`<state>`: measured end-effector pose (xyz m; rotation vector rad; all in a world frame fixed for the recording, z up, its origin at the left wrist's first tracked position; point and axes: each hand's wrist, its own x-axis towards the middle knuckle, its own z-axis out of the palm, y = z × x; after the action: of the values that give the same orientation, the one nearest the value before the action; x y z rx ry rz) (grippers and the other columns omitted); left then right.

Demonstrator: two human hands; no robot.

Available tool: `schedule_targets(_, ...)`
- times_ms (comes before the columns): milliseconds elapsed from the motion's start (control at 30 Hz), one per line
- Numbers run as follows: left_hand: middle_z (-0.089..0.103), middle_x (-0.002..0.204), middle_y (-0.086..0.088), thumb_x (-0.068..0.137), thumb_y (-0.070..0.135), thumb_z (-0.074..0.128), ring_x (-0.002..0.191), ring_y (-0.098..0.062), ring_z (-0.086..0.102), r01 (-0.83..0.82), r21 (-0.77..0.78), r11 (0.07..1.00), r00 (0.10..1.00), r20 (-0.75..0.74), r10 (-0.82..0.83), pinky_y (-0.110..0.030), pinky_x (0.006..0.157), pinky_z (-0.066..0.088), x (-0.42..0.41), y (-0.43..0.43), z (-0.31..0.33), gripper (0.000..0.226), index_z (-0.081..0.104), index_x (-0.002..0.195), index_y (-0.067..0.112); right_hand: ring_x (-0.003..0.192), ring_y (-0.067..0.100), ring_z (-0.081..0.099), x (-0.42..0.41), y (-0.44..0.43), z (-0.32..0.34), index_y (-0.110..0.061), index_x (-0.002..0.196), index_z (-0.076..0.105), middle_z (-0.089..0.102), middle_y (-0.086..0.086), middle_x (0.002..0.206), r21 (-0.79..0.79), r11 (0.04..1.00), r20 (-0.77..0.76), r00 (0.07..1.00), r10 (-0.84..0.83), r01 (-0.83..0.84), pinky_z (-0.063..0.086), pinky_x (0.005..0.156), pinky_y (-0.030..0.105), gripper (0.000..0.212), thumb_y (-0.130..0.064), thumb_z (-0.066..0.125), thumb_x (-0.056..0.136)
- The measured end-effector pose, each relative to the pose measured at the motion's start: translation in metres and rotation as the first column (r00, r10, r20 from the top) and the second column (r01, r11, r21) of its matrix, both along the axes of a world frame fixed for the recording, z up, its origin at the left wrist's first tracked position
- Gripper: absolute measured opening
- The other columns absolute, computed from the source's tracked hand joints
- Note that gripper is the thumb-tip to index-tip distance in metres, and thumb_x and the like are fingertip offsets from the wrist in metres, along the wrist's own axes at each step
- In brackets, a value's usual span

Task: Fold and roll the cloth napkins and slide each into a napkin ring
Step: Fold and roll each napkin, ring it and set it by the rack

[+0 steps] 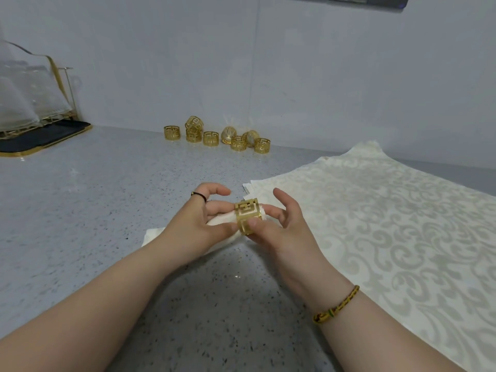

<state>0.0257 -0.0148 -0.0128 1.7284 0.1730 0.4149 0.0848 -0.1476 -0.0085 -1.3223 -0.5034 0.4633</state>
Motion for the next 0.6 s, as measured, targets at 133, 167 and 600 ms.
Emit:
schedule_targets(133,0.064,0.089,0.009,0.074,0.006,0.072,0.082,-0.008,0.063,-0.074,0.220,0.973,0.997,0.007,0.074,-0.013,0.072,0.045,0.001,-0.004,-0.002,0.049,0.039,0.093,0.036,0.087,0.012,0.058,0.002,0.002,-0.003,-0.029,0.119,0.033,0.052,-0.007,0.103,-0.078,0.997,0.108,0.994,0.010,-0.001,0.048,0.078,0.022,0.057,0.002,0.062,0.081)
schedule_targets(167,0.059,0.094,0.010,0.074,0.008,0.072,0.082,-0.006,0.060,-0.107,0.293,0.950,0.994,0.026,0.104,-0.009,0.070,0.044,0.000,-0.005,-0.001,0.050,0.037,0.093,0.038,0.086,0.011,0.058,0.002,0.002,-0.004,-0.029,0.118,0.033,0.052,-0.007,0.103,-0.091,0.996,0.125,0.992,0.009,0.003,0.048,0.077,0.021,0.057,0.003,0.062,0.080)
schedule_targets(600,0.055,0.108,0.015,0.070,0.049,0.070,0.094,-0.002,0.038,-0.055,0.802,0.594,0.977,-0.079,0.198,-0.016,0.074,0.029,0.003,-0.012,-0.001,0.064,0.044,0.127,0.034,0.087,0.016,0.060,0.008,0.006,-0.008,-0.008,0.117,0.050,0.057,0.011,0.110,-0.082,0.994,-0.121,0.991,0.063,-0.073,0.053,0.079,0.029,0.030,-0.015,0.056,0.088)
